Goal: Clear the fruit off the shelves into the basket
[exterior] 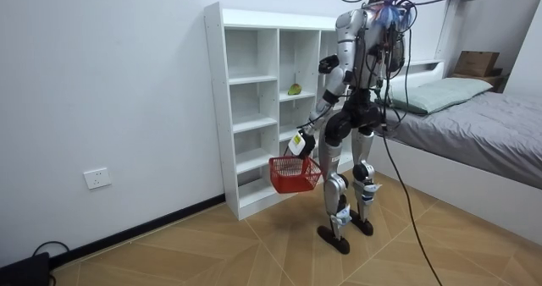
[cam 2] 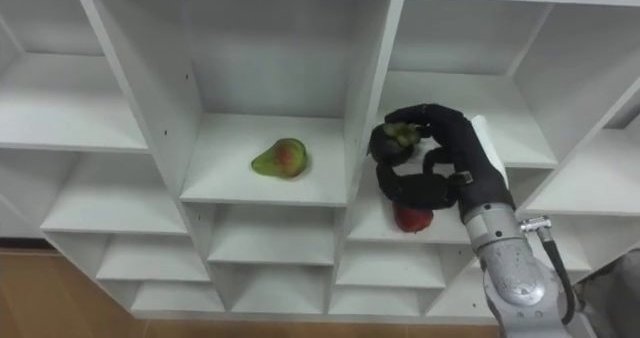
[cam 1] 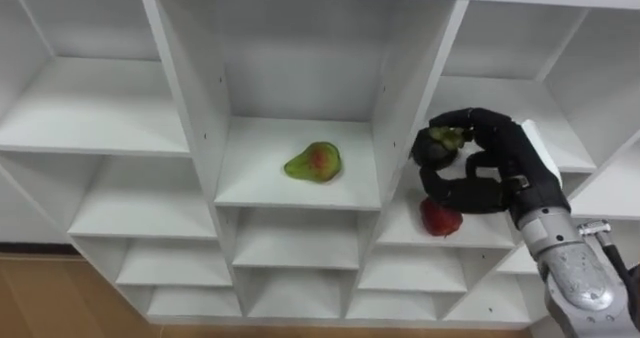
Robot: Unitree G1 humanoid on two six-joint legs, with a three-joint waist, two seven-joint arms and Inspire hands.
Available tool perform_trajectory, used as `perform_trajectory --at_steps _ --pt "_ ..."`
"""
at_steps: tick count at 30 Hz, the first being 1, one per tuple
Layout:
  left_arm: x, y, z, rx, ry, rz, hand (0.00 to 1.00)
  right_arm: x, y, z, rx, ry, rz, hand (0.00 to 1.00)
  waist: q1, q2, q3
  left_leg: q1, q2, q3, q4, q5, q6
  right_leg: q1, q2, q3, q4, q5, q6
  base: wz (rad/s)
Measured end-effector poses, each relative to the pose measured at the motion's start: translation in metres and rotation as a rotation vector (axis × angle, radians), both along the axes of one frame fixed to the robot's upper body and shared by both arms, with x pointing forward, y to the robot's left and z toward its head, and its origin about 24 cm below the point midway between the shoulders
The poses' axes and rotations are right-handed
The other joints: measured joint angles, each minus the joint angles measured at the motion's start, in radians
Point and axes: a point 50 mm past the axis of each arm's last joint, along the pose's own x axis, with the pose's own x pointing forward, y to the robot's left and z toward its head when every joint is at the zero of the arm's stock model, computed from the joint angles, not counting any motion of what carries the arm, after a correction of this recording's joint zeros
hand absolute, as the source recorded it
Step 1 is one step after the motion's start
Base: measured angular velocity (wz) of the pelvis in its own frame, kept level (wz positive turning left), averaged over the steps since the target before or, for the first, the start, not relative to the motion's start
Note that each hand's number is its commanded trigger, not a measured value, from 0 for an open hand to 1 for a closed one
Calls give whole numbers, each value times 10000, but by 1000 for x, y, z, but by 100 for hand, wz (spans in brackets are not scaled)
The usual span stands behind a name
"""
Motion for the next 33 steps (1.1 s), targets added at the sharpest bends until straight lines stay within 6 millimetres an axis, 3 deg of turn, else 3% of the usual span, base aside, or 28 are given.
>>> perform_trajectory --at_steps 7,17,23,33 --pt "8 -3 0 -111 -150 -70 100 -1 3 1 184 69 323 100 86 79 -13 -10 83 203 -63 13 -24 -168 69 141 41 45 -67 -10" --pt "35 -16 3 -553 -1056 -462 100 -5 17 -4 504 276 804 100 51 -72 5 -37 124 273 -57 47 -75 -312 107 226 136 67 -98 -4" --pt "55 -23 6 -622 -1515 -818 100 -4 21 -11 762 101 645 100 42 -244 -2 -395 148 234 222 46 -74 -553 97 161 164 129 -159 0" --pt "79 -39 13 -981 -2340 -1728 100 1 19 -23 1359 -150 173 100 64 -233 9 -1094 172 -113 674 62 -120 -918 73 -53 193 205 -221 9"
